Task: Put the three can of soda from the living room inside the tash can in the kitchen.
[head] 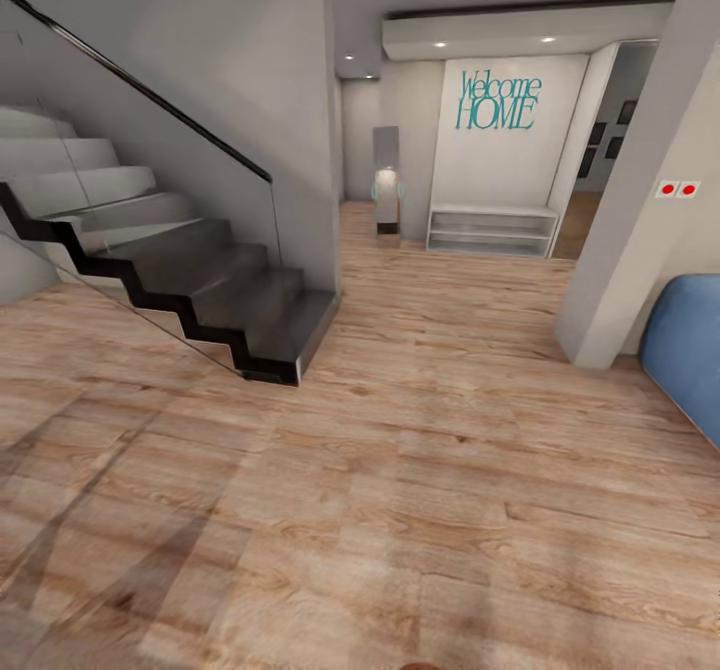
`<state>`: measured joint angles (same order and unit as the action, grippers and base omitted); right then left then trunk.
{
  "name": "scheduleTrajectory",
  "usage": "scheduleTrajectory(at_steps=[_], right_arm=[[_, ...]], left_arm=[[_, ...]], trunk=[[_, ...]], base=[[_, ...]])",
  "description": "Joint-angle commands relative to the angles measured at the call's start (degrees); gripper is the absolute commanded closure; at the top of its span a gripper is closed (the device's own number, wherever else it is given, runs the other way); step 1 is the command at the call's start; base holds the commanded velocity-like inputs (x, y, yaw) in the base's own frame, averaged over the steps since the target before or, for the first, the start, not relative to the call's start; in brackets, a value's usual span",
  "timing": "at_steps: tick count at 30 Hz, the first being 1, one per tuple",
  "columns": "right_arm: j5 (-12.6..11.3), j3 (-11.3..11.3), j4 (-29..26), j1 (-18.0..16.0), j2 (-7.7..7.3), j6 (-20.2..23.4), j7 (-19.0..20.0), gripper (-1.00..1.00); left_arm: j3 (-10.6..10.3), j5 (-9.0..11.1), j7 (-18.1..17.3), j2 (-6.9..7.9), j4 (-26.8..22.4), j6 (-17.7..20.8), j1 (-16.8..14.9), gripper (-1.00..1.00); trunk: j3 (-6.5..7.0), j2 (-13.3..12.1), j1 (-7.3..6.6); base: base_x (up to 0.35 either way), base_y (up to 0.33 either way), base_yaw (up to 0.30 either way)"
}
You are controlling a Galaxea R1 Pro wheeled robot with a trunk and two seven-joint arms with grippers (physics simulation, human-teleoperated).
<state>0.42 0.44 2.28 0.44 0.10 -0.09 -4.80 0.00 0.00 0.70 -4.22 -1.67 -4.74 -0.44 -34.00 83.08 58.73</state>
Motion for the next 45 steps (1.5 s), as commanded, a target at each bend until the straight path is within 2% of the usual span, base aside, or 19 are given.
scheduleTrajectory(at_steps=[1,38,45], right_arm=[[0.00,0.00,0.00,0.00,0.00,0.00,0.01,-1.00],[0.10,0.23,-0.47,0.00,0.08,-0.02,0.07,-1.00],[0.16,0.26,-1.20,-0.11,0.15,-0.14,1.58,-1.00]], left_arm=[[0.00,0.00,0.00,0.00,0.00,0.00,0.00,-1.00],[-0.08,0.00,-0.05,0.00,-0.04,0.00,-0.02,-1.00],[-0.12,-0.06,-0.08,0.00,-0.06,0.00,0.00,-1.00]], trunk=[[0.00,0.00,0.00],[0.00,0.00,0.00],[0.00,0.00,0.00]], base=[[-0.057,0.000,0.000],[-0.013,0.006,0.000],[0.000,0.000,0.000]])
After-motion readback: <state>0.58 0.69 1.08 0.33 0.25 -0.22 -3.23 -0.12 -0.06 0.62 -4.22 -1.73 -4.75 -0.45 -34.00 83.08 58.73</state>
